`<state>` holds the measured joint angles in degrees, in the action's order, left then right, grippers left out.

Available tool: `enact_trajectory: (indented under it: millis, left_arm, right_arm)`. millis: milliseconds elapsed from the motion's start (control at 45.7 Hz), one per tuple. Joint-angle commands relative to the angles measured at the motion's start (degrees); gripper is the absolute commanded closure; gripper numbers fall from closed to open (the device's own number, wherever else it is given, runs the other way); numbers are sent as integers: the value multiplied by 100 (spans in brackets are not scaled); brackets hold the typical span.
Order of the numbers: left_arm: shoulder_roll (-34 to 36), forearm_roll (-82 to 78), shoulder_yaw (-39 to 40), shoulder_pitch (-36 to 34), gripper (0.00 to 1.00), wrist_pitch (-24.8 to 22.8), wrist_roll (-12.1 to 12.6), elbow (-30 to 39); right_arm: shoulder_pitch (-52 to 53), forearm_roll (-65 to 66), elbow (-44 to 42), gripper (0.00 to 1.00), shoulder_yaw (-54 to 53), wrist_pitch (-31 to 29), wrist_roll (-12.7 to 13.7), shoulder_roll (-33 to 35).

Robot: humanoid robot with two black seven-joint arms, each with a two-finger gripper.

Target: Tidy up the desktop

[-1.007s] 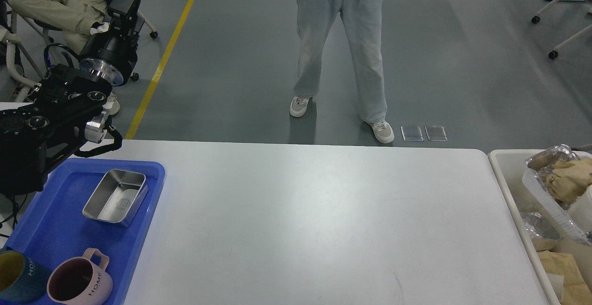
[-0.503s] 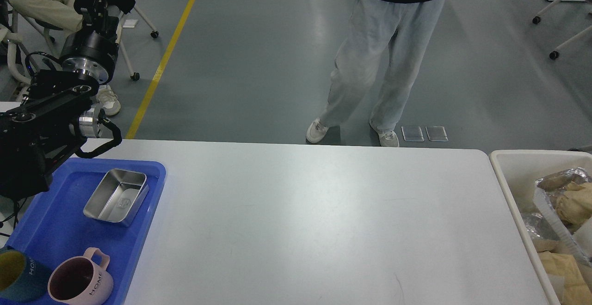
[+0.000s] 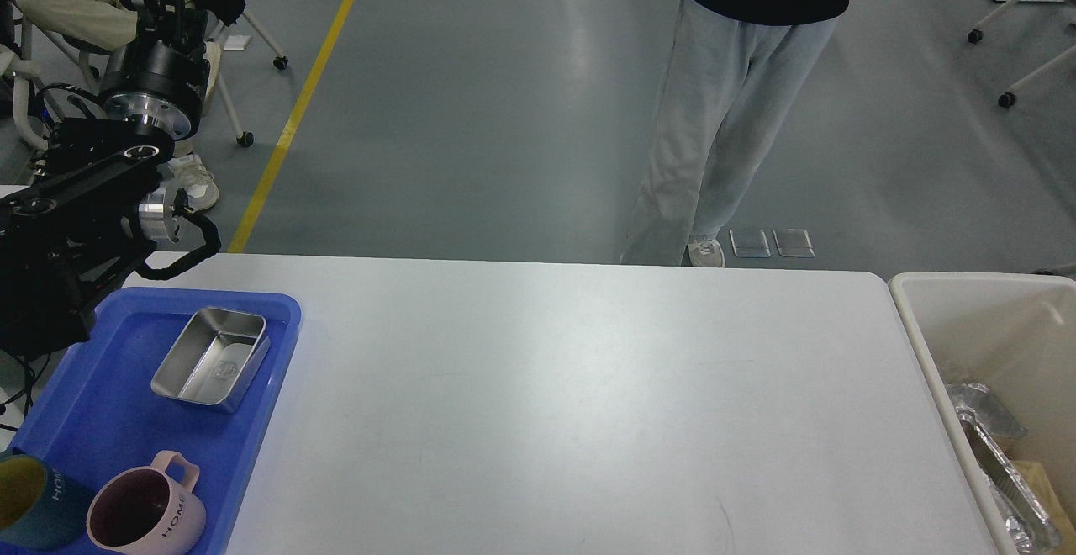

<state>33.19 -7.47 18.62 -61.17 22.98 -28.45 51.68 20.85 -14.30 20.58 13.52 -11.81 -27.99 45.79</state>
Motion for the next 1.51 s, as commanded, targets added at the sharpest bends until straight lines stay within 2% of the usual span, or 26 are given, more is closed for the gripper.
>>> enact_trajectory:
  millis: [0,109,263,394,503,679,788,876,1007,1094,1270,1379,1488]
  left_arm:
    - [4,17,63,-9,12,-381,-213,0]
    - [39,219,133,-9,12,-760,-214,0]
    - [48,711,186,-17,11,-971,-214,-96]
    - [48,1115,195,9,11,-1313,-214,-403]
    - [39,1283,291,140,9,-1647,-214,-614]
    - [4,1327,1064,580,8,-2069,-205,-685]
    - [-58,1362,1653,826,6,-2350,-170,-711]
    - [-163,1380,2276,1151,4,-2684,-143,-729]
    - [-392,1380,3024,1494,4,-3185,41,-808]
    - [-515,1388,3139,1538,4,-3256,234,-887]
    - [-761,1388,3262,1731,4,-3370,243,-914]
    - [-805,1397,3446,1863,4,-3476,252,-949]
    - [-963,1406,3605,1925,4,-3774,261,-1063]
  right_arm:
    - [15,-3,-10,0,-130,12,-5,0]
    - [59,15,-62,0,-823,3,-5,0]
    - [611,76,-624,0,-1475,-6,48,-87]
    - [1824,94,-1029,0,-1502,12,320,-579]
    - [2554,32,-1205,0,-1712,46,347,-1133]
    - [3284,32,-1214,0,-2582,425,434,-2020]
    - [3583,15,-1214,0,-2934,460,733,-2486]
    - [3628,6,-1205,0,-3495,486,962,-2873]
    - [3619,15,-1205,0,-4787,495,988,-3392]
    - [3557,15,-1205,0,-5438,486,997,-3717]
    - [3391,-3,-1135,0,-6554,337,1023,-4218]
    - [3241,6,-1135,0,-7310,83,1199,-4429]
    - [3109,23,-1135,0,-7452,-94,1199,-4561]
